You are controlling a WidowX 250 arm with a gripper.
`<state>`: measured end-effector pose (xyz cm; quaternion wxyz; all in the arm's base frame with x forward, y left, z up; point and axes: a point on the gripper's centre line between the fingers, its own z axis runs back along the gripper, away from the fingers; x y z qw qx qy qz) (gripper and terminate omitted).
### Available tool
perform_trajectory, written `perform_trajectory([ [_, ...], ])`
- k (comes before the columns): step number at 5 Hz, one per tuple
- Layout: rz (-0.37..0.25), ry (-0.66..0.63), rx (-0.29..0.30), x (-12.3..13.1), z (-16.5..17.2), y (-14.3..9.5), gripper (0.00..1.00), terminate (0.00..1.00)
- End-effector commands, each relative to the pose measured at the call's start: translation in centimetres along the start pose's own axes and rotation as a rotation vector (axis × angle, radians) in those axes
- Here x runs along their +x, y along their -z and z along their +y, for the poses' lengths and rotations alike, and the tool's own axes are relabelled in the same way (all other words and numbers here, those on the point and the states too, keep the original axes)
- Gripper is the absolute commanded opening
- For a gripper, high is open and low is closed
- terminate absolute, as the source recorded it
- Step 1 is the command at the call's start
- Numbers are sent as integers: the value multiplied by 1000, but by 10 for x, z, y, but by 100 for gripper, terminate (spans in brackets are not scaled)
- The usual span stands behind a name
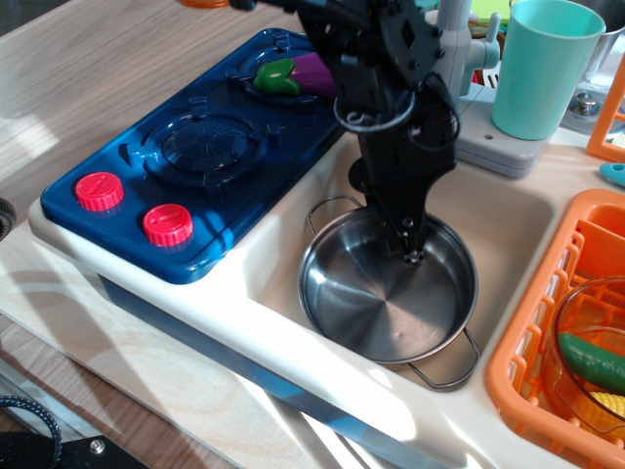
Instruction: Put pan on stove from sink
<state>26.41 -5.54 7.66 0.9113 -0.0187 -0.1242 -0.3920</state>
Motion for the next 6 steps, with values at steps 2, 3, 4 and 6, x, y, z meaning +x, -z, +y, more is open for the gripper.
perform_trajectory([
  [2,70,0,93,7,22,-84,0,0],
  [3,105,13,119,-1,34,-110,0,0],
  [4,109,65,159,-16,54,-123,0,0],
  [6,72,172,168,-45,95,-119,0,0],
])
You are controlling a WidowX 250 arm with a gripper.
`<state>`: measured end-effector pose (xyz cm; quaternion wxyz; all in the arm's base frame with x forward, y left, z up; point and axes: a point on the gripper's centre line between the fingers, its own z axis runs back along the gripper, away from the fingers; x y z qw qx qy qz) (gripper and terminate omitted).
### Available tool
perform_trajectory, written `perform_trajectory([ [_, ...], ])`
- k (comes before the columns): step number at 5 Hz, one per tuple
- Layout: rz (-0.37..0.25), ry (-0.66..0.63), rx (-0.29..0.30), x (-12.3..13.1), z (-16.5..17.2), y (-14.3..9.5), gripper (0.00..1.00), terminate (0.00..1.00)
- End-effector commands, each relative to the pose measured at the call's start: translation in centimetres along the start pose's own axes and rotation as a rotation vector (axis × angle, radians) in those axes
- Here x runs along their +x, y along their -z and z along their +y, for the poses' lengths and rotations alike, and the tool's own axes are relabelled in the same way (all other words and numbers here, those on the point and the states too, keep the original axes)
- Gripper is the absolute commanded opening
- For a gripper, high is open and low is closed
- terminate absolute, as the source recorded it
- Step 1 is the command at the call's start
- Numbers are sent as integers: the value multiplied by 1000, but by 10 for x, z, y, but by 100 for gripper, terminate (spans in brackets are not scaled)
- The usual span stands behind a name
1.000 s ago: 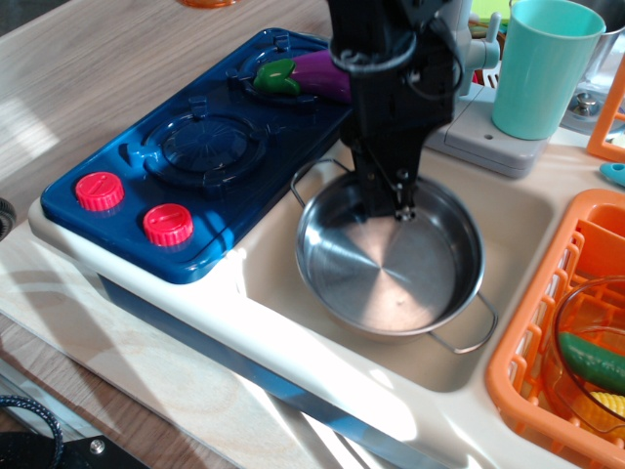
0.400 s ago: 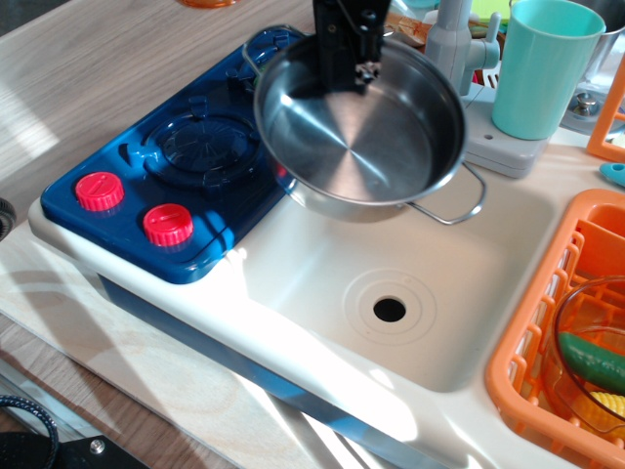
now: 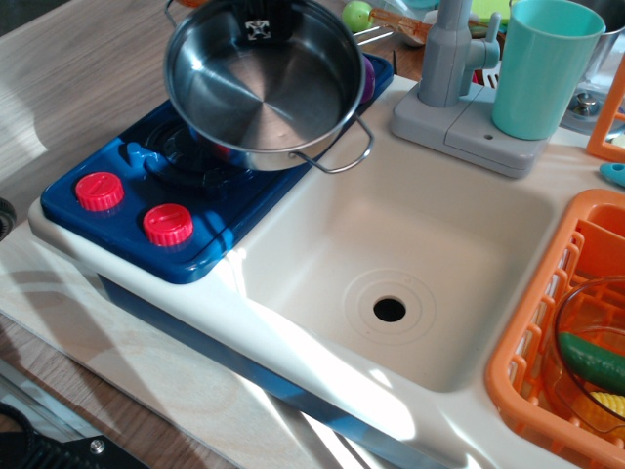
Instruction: Put pan on stove from sink
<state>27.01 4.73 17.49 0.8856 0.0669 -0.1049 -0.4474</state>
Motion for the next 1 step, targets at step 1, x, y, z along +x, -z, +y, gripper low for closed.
perform_trajectory([
  [1,-46,57,53,-18,21,2,0,100],
])
